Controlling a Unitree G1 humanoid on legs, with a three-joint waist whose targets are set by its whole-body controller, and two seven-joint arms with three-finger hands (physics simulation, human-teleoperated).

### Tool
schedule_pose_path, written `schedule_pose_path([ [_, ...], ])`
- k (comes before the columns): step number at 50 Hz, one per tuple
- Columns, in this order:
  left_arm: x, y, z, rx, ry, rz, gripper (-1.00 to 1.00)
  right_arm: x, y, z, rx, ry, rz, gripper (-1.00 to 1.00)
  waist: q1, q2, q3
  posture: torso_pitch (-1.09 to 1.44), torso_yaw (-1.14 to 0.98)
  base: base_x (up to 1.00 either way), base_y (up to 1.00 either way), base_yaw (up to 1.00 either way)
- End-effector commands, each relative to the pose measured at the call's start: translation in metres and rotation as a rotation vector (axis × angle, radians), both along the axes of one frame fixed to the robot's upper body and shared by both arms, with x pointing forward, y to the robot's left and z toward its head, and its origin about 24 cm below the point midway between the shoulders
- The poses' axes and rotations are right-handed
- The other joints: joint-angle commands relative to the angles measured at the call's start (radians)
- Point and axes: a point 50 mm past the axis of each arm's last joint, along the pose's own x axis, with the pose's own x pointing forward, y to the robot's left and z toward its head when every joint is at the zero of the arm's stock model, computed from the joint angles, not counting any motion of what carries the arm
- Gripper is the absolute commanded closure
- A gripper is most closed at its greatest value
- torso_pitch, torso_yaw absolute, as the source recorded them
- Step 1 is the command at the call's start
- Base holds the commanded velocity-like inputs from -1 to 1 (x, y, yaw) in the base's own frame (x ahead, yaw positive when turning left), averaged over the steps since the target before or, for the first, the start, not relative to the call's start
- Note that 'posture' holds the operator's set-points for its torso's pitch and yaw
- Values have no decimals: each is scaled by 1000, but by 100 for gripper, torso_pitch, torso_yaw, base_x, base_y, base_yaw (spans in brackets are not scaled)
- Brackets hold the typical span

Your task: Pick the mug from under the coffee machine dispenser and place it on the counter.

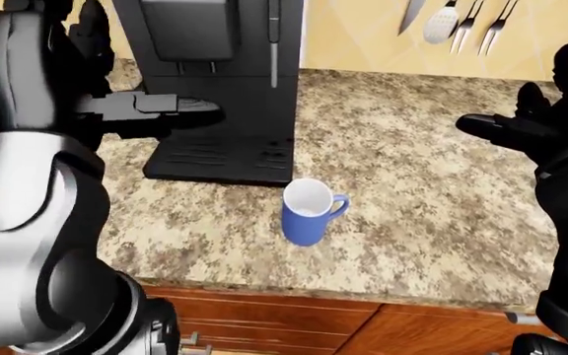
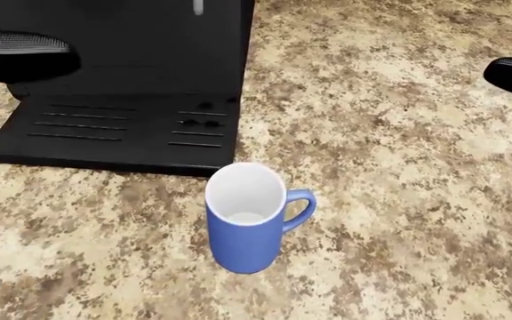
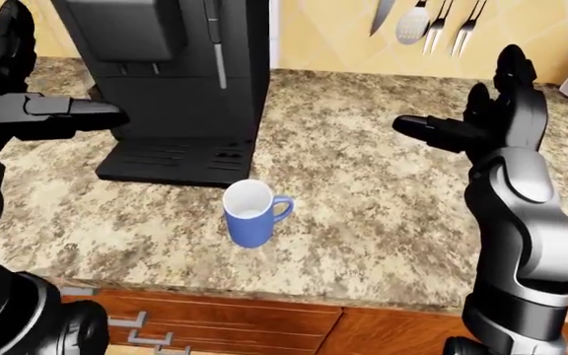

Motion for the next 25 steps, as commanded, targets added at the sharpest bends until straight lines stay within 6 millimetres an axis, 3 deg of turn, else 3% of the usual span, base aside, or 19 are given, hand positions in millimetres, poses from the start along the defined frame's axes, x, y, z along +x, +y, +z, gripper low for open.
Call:
schedule_pose_path([
  [1,-5,0,15,16,-85,-15,-100,-6,0,20,-30,-93,-7,-100,0,-2,-25,0,0,0,0,0],
  [14,-2,51,59,14,-197,138,-100,-5,-1,21,-33,-95,-9,-100,-7,14,-17,0,0,0,0,0],
  [25,-6,76,76,21,-247,222,-100,-6,-2,23,-35,-98,-12,-100,-10,25,-13,0,0,0,0,0],
])
